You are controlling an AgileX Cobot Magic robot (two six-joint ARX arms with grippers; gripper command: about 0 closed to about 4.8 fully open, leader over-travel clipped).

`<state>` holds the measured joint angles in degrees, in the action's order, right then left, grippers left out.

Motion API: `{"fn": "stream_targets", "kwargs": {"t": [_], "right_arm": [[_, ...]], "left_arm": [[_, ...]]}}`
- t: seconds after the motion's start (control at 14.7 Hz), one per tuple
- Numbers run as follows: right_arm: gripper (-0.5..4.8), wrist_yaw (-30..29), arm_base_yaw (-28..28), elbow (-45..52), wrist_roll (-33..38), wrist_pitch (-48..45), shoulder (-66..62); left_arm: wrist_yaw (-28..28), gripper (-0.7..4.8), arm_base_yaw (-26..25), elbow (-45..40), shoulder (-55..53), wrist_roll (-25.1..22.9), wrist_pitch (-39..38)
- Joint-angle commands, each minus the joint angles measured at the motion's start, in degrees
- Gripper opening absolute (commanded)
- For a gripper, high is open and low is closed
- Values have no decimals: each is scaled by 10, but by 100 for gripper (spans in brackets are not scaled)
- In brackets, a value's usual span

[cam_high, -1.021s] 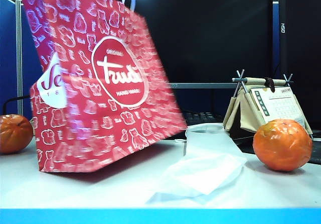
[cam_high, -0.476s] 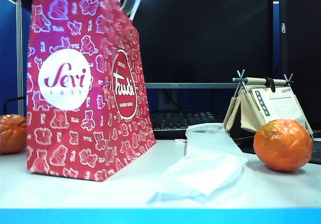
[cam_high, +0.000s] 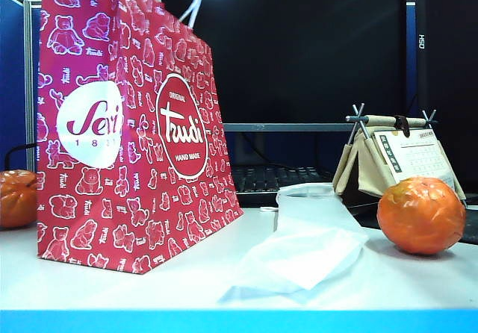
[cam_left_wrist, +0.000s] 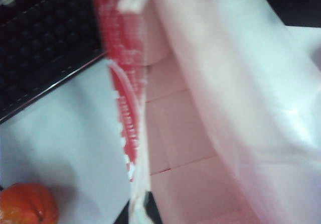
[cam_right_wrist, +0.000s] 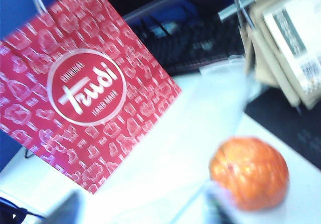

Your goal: Open the paper bag and put two oranges into the paper bag.

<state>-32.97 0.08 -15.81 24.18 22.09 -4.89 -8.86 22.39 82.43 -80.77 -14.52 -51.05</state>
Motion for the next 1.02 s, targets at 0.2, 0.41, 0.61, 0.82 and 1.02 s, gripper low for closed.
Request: {"fn": "stream_targets", "kwargs": {"t": [0.2, 0.41, 0.61, 0.82, 1.02], "right_arm": [[479, 22, 1, 32, 35, -55, -8], [479, 8, 4, 45, 50, -98, -86], [479, 103, 99, 45, 38, -254, -267], [479, 216, 165, 42, -27, -343, -424], [479, 230, 164, 42, -52, -393, -499]], "left_arm": [[-4, -4, 0, 3, 1, -2, 1], [-4, -4, 0, 3, 1, -1, 0], [-3, -4, 0, 3, 1, -1, -3], [-1, -4, 0, 3, 1, -1, -13], [10, -4, 0, 3, 1, -3, -32]]}}
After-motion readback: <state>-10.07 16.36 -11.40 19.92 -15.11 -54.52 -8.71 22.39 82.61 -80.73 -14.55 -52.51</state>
